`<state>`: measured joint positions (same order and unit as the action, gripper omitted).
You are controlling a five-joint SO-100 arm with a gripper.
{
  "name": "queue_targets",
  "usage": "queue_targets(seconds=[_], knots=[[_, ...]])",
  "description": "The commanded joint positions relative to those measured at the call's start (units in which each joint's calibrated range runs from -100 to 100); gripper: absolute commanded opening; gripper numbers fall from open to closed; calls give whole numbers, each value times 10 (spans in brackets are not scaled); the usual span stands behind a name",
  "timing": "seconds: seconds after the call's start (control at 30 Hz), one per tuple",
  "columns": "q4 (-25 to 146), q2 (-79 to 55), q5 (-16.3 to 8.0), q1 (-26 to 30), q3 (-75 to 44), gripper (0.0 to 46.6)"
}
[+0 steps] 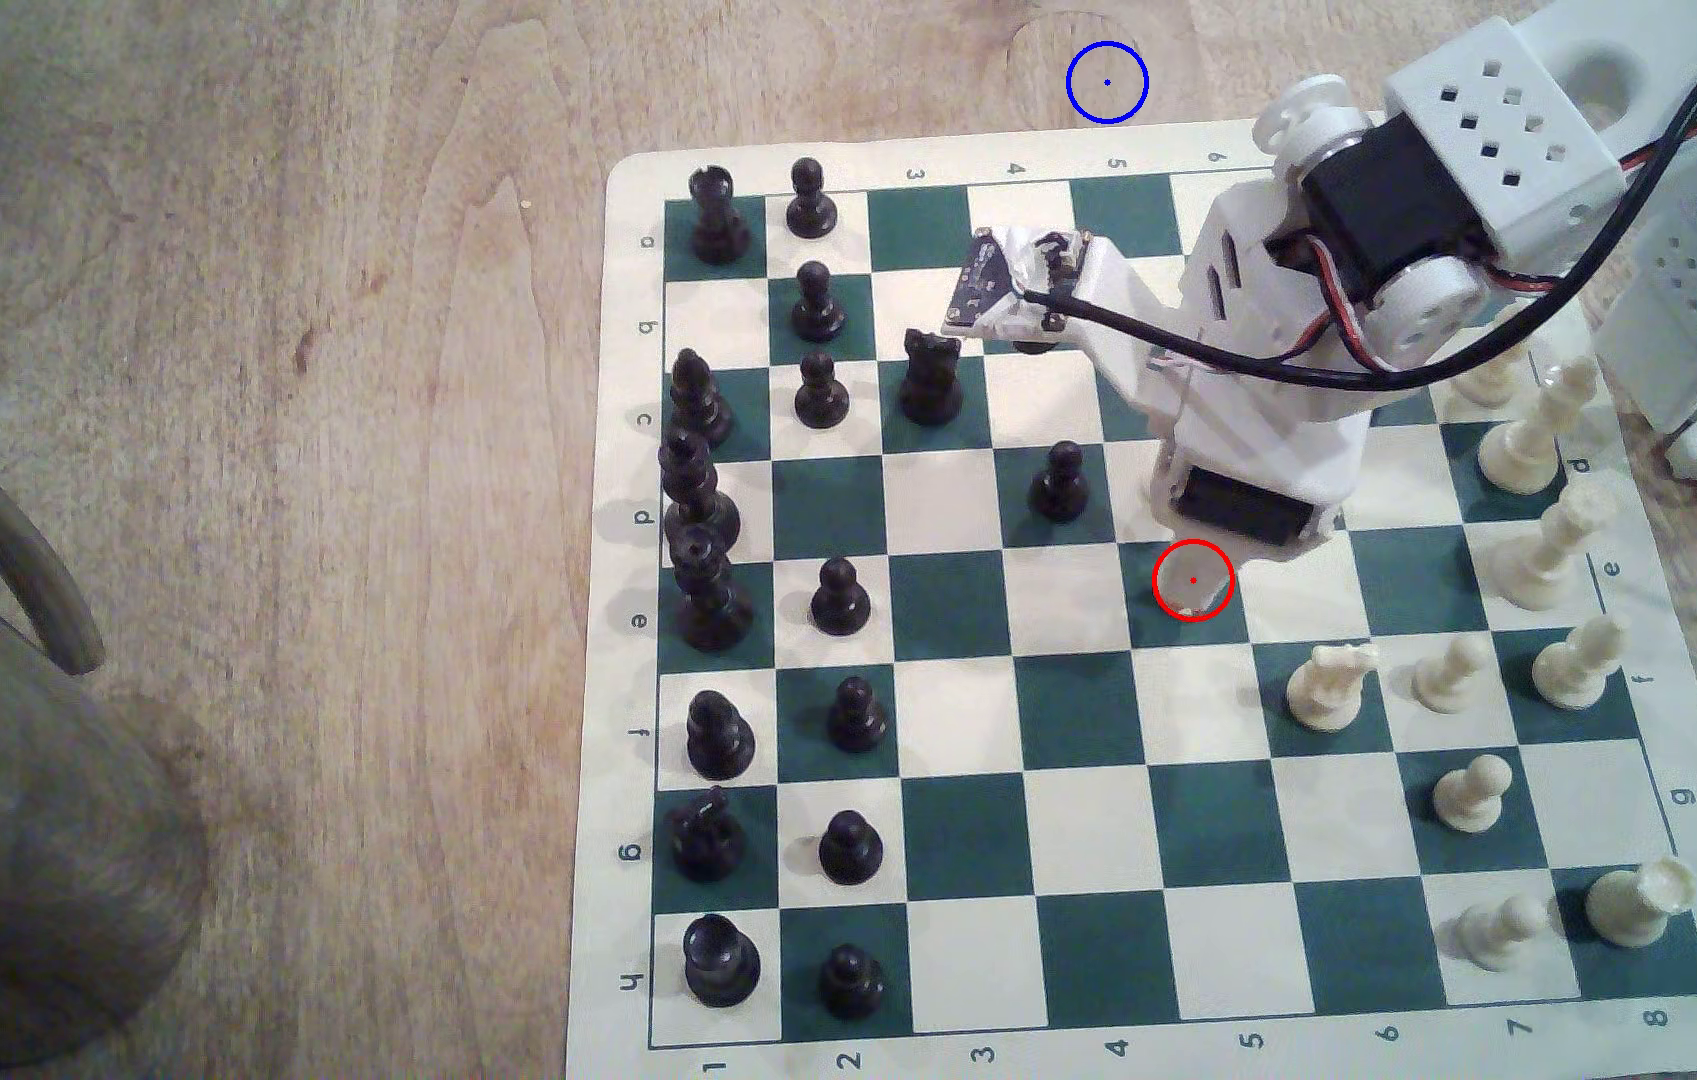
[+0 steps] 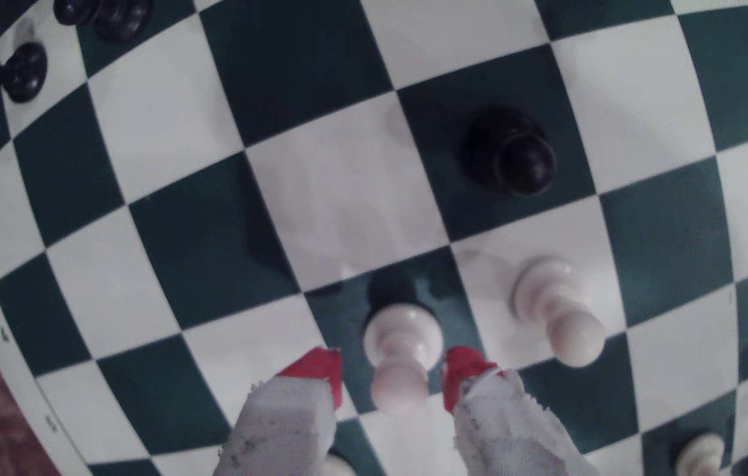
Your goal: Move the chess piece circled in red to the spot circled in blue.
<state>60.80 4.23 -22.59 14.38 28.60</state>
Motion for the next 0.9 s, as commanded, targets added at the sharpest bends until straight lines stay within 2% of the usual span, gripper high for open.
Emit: queue_targets(seconds=[0.0,0.4,0.73,0.87], knots=[[-7,0,-1,-2,-25,115],[-8,-8,0,4,-16,91],[-13,-13,-1,11,-10,107],[-16,-13,0,11,-8,86]])
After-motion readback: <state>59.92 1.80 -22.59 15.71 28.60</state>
